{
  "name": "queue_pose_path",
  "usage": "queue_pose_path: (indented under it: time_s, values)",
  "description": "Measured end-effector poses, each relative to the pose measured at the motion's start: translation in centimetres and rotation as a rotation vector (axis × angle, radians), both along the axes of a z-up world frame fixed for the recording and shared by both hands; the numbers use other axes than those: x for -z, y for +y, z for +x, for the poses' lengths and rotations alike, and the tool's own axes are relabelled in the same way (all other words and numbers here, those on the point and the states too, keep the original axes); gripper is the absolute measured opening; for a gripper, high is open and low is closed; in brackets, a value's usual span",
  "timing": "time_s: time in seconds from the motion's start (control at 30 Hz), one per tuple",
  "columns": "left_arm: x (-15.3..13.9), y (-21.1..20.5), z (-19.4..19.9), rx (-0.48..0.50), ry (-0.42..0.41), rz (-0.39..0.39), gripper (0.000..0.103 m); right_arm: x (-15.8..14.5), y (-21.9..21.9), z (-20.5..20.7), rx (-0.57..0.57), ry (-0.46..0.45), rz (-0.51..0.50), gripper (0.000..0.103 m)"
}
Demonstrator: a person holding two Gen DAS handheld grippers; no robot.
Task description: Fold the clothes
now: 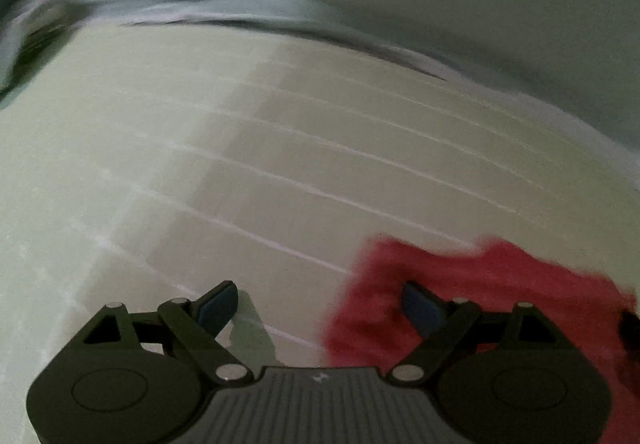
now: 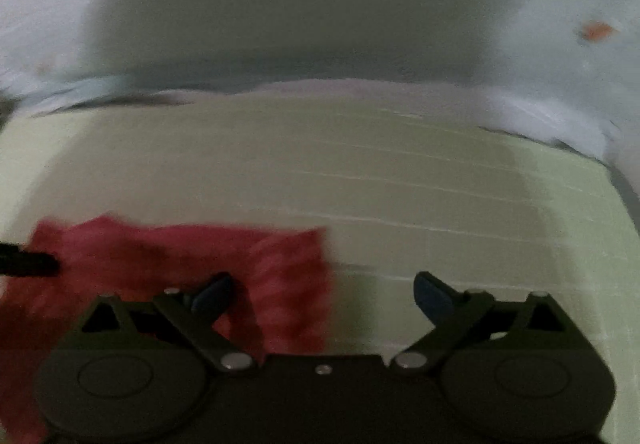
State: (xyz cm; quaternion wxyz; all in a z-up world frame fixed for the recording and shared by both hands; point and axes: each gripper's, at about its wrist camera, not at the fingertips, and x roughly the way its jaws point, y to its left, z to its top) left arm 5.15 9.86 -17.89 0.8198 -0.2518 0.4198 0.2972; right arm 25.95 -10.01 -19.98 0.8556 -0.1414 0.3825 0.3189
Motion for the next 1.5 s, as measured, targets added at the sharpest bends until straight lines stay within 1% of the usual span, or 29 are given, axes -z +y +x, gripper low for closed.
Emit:
queue_pose_path:
  time_s: [0.07, 0.1, 0.13, 0.23, 0.27, 0.3, 0.33, 0.4, 0.47, 0.5, 0.63, 0.7, 0.77, 0.8, 0.87, 0.93, 0.97, 1.1, 1.2, 1.3, 1.37, 1.47, 1.5]
  values:
    - [0.1, 0.9, -0.2, -0.033, -0.001, -0.003, 0.089, 0.4, -1.0, 1.0, 0.069, 0.011, -0.017, 0.098]
    - [0.2, 1.3, -0.3, -0.049, -0.002, -0.005, 0.089, 0.6, -1.5, 1.2, 0.141, 0.002, -0.008, 0.098]
    - [0.2, 1.7, -0.4, -0.066, -0.003, -0.006, 0.089, 0.7, -2.1, 1.2, 0.189, 0.002, 0.0, 0.098]
    - [0.4, 3.0, -0.7, -0.115, -0.005, -0.011, 0.089, 0.5, -3.7, 0.7, 0.211, 0.041, 0.03, 0.098]
    - [0.5, 3.4, -0.8, -0.131, -0.006, -0.012, 0.089, 0.3, -4.1, 0.3, 0.235, 0.044, 0.038, 0.1]
    - [0.3, 3.1, -1.0, -0.102, -0.025, -0.028, 0.089, 0.0, -4.4, -0.3, 0.272, 0.039, 0.044, 0.101]
    - [0.1, 2.8, -1.1, -0.073, -0.045, -0.043, 0.09, -0.1, -4.3, -0.7, 0.27, 0.044, 0.052, 0.102]
    - [-0.2, 2.1, -1.4, -0.014, -0.084, -0.074, 0.094, 0.0, -3.7, -1.6, 0.215, 0.066, 0.071, 0.102]
    - [0.1, 1.4, -1.0, 0.057, -0.1, -0.112, 0.095, 0.1, -3.0, -2.5, 0.16, 0.088, 0.09, 0.103]
    - [0.3, 1.2, -0.5, 0.079, -0.091, -0.115, 0.095, 0.1, -2.7, -3.0, 0.133, 0.099, 0.099, 0.103]
    - [0.8, -0.4, 2.0, 0.154, -0.05, -0.067, 0.095, 0.7, -1.2, -3.8, 0.035, 0.142, 0.121, 0.103]
    - [1.0, -0.3, 2.9, 0.164, -0.05, -0.068, 0.095, 1.0, -0.6, -3.6, 0.0, 0.159, 0.132, 0.103]
    - [1.1, -0.3, 3.7, 0.174, -0.05, -0.068, 0.095, 0.8, -0.3, -3.6, -0.082, 0.153, 0.163, 0.103]
    - [1.2, -0.2, 4.0, 0.172, -0.049, -0.064, 0.095, 0.6, -0.2, -3.6, -0.095, 0.138, 0.174, 0.103]
    - [1.3, -0.2, 4.2, 0.166, -0.049, -0.067, 0.095, -0.1, -0.5, -4.1, -0.073, 0.078, 0.186, 0.103]
    - [1.5, 0.1, 4.1, 0.163, -0.053, -0.07, 0.095, -0.7, -0.6, -4.3, -0.077, 0.016, 0.179, 0.103]
    - [1.5, 0.1, 4.0, 0.164, -0.056, -0.068, 0.095, -0.7, -0.6, -4.3, -0.08, 0.012, 0.177, 0.103]
    - [1.7, 0.3, 4.0, 0.173, -0.06, -0.06, 0.095, 0.2, -0.4, -3.7, -0.091, 0.067, 0.179, 0.103]
    - [1.8, 0.2, 4.2, 0.187, -0.075, -0.07, 0.095, 0.9, -0.3, -3.2, -0.1, 0.108, 0.18, 0.103]
    - [1.7, -0.1, 4.4, 0.207, -0.093, -0.095, 0.094, 1.6, -0.1, -2.8, -0.108, 0.149, 0.182, 0.103]
    - [1.7, -0.4, 4.7, 0.22, -0.103, -0.11, 0.093, 1.7, 0.0, -2.7, -0.114, 0.151, 0.202, 0.103]
    - [1.7, -1.1, 4.7, 0.239, -0.115, -0.114, 0.085, 1.6, 0.8, -3.0, -0.157, 0.172, 0.198, 0.102]
    - [1.7, -1.3, 4.8, 0.246, -0.111, -0.109, 0.08, 1.5, 1.1, -3.2, -0.177, 0.181, 0.191, 0.102]
